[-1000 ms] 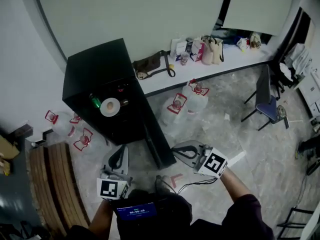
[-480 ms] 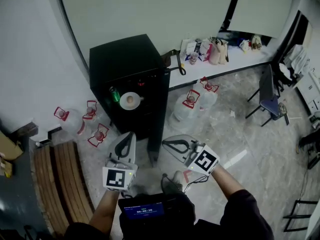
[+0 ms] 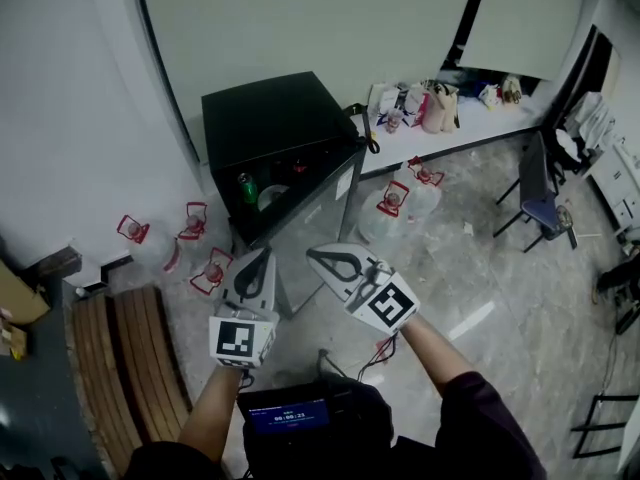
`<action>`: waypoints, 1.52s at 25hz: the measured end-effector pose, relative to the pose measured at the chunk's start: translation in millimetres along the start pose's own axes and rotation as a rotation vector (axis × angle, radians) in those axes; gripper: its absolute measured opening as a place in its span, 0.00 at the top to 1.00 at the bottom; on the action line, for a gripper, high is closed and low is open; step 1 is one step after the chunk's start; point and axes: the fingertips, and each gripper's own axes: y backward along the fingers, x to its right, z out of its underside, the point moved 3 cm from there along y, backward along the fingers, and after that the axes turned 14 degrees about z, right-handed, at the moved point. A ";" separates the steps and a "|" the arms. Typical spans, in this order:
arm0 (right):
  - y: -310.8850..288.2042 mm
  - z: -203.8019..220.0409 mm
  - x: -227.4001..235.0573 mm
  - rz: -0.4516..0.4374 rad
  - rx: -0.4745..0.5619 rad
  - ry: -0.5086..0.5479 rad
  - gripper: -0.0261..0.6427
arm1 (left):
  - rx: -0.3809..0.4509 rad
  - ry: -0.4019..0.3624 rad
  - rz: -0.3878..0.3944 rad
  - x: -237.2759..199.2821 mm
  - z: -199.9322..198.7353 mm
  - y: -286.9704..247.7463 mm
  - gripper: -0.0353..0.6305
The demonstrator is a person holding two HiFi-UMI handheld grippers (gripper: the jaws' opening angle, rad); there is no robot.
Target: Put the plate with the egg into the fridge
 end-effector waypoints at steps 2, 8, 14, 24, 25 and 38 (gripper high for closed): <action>-7.8 -3.9 5.2 0.002 0.017 0.001 0.95 | 0.011 -0.010 -0.008 -6.2 -3.0 -6.9 0.93; -26.2 -11.4 16.8 0.013 0.072 0.029 0.95 | 0.043 -0.037 -0.041 -22.5 -2.2 -17.8 0.93; -31.5 -10.7 27.0 0.022 0.086 0.007 0.95 | 0.044 -0.055 -0.055 -29.2 -1.7 -26.9 0.93; -33.1 -9.0 36.2 0.039 0.090 -0.022 0.95 | 0.036 -0.049 -0.071 -25.0 -1.8 -37.7 0.93; -33.0 -7.7 36.8 0.042 0.086 -0.027 0.95 | 0.041 -0.049 -0.072 -23.8 -2.5 -39.1 0.93; -28.0 -2.2 47.3 0.050 0.091 -0.048 0.95 | 0.010 -0.056 -0.079 -16.9 2.9 -50.6 0.93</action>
